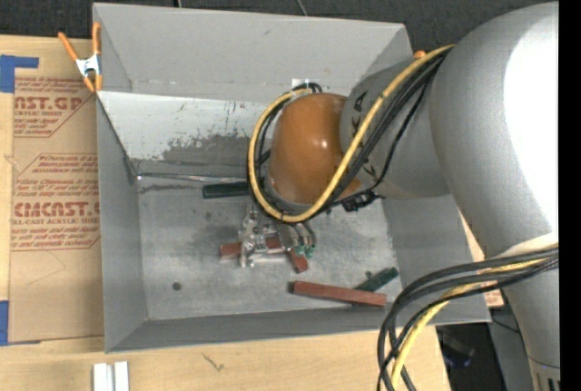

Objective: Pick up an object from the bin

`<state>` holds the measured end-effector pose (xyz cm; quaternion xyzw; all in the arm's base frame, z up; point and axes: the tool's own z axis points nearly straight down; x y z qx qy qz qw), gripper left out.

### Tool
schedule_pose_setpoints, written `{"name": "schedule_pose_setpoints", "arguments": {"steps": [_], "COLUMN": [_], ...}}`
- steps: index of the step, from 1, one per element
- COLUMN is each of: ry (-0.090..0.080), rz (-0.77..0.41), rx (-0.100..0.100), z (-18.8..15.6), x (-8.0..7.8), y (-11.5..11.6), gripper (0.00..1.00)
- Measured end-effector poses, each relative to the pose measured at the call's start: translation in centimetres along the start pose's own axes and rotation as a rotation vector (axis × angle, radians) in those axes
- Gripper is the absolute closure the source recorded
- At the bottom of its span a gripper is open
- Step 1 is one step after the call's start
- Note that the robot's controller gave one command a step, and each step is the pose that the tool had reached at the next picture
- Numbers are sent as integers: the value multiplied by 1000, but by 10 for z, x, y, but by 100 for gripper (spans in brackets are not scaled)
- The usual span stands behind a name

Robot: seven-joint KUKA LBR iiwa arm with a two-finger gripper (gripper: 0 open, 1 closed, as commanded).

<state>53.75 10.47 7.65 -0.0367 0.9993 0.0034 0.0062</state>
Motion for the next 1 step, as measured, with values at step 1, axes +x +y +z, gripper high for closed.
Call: {"name": "schedule_pose_setpoints", "arguments": {"steps": [1], "ry": [8], "rz": [-42], "rx": [6], "z": [-190], "x": [42], "y": [2], "gripper": [100]}}
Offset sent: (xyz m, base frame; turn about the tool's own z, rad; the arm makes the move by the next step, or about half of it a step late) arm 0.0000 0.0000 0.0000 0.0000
